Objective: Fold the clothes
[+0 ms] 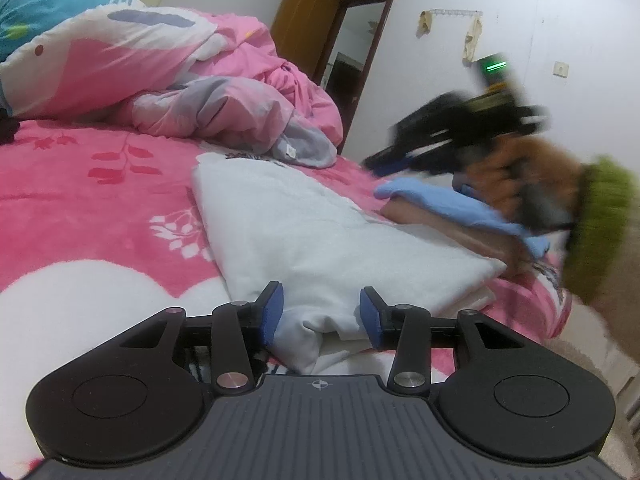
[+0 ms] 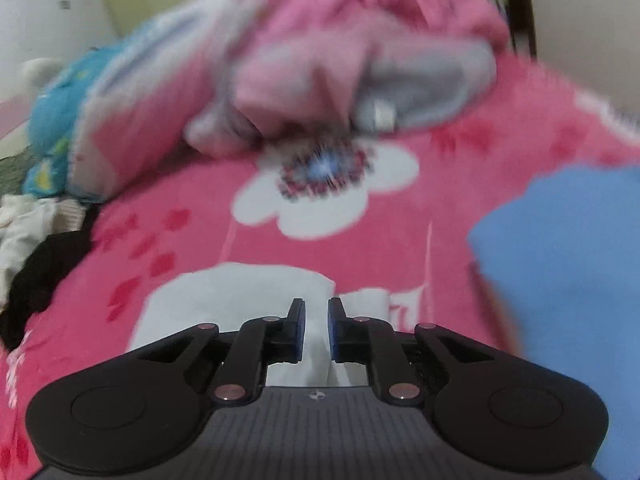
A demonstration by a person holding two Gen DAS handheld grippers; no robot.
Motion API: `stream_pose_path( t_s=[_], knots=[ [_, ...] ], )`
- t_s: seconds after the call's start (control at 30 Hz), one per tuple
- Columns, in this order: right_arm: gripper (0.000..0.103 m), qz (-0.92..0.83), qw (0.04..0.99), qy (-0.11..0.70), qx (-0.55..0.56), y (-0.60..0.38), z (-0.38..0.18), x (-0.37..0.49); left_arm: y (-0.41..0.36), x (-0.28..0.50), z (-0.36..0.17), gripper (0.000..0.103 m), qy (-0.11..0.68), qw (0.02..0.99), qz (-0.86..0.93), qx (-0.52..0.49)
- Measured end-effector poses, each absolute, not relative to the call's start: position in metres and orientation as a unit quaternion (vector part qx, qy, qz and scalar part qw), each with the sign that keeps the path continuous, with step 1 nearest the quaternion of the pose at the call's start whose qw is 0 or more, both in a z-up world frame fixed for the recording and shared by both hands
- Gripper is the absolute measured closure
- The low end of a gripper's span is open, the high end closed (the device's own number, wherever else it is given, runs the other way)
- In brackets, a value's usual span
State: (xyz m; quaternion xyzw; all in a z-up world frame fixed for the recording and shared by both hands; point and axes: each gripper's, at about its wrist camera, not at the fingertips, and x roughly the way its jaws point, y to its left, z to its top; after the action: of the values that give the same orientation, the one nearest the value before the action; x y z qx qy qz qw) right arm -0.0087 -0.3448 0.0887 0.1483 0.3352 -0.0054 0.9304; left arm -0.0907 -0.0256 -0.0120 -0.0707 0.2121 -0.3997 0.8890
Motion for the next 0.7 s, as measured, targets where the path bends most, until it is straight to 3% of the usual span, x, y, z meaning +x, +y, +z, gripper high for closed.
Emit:
stream_pose_path(
  t_s=[0.17,0.33,0.4,0.43,0.5,0.53,0.63,0.7],
  knots=[
    [0.091,0.038,0.938,0.327,0.113,-0.326,0.102,-0.091,-0.03,-0.093,-0.006,0.054,0.227,0.89,-0.39,-0.061],
    [0.091,0.027,0.912,0.398,0.099,-0.316,0.036,-0.113,-0.036,-0.093,0.005,0.049,0.256,0.89,-0.373,-0.058],
    [0.09,0.025,0.916,0.386,0.107,-0.318,0.045,-0.116,-0.03,-0.092,0.015,0.045,0.263,0.889,-0.367,-0.072],
    [0.087,0.027,0.92,0.374,0.119,-0.322,0.055,-0.117,-0.026,-0.092,0.021,0.041,0.265,0.888,-0.365,-0.083],
    [0.065,0.039,0.93,0.333,0.152,-0.335,0.076,-0.12,-0.015,-0.086,0.034,0.027,0.262,0.887,-0.362,-0.114],
    [0.049,0.043,0.932,0.316,0.172,-0.343,0.083,-0.12,-0.009,-0.082,0.041,0.025,0.259,0.887,-0.36,-0.131],
    [0.039,0.054,0.929,0.287,0.227,-0.367,0.093,-0.113,-0.001,-0.058,0.05,0.009,0.273,0.879,-0.352,-0.167],
    [0.029,0.053,0.917,0.296,0.262,-0.38,0.084,-0.1,-0.001,-0.037,0.047,0.006,0.305,0.87,-0.34,-0.185]
  ],
)
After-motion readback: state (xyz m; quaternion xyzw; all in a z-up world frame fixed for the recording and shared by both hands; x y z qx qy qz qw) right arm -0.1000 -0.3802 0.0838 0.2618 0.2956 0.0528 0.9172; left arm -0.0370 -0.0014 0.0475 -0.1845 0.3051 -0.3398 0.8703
